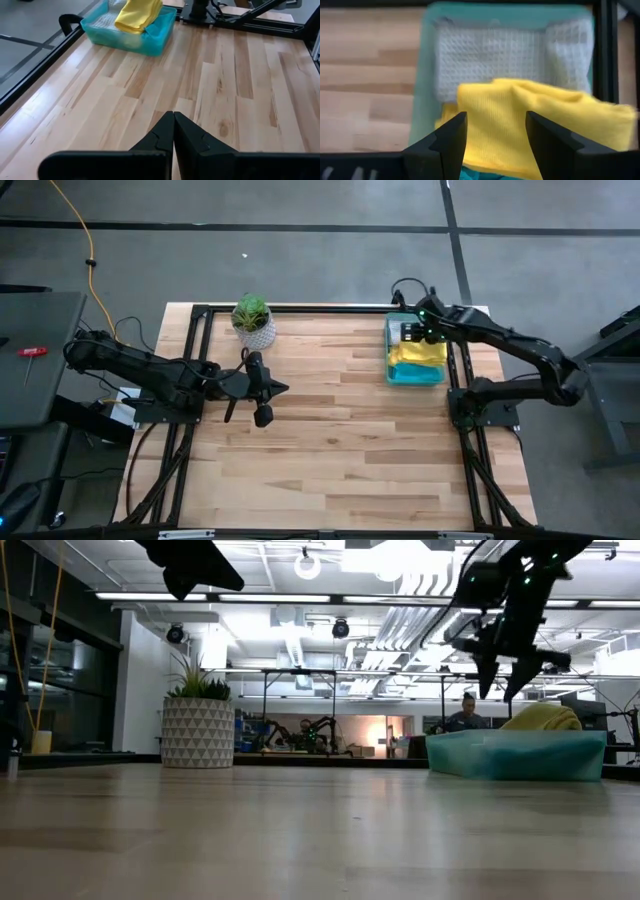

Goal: Fold microfiber towels
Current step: Put the folded yellow microfiber cloth into the green bin

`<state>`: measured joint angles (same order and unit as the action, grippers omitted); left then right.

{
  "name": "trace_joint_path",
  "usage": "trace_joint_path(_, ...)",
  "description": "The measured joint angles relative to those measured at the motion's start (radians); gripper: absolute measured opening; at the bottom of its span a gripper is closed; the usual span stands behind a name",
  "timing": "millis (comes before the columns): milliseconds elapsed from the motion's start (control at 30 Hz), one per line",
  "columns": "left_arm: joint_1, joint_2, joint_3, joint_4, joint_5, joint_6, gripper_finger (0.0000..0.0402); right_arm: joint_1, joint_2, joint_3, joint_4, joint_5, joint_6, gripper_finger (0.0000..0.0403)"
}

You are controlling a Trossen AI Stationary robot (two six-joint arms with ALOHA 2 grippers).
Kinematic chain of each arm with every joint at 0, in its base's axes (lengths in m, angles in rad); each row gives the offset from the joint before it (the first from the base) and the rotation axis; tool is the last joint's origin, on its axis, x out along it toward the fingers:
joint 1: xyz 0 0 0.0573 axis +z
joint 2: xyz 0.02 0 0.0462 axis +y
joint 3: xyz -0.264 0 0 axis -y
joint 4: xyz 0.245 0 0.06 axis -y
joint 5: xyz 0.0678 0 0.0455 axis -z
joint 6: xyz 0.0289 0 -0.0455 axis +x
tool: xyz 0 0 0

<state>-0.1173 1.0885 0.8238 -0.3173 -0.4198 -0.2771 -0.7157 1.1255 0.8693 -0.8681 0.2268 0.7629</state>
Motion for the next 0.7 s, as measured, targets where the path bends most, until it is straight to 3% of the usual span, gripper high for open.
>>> trace_joint_path(367, 0.000, 0.000, 0.000, 0.000, -0.003, 0.000, 0.0000, 0.087, 0.271, 0.000, 0.036, -0.042, 0.023, 0.0194)
trace_joint_path(700, 0.000, 0.000, 0.000, 0.000, -0.003, 0.000, 0.0000, 0.094, 0.373, 0.000, 0.085, -0.048, 0.071, 0.0194)
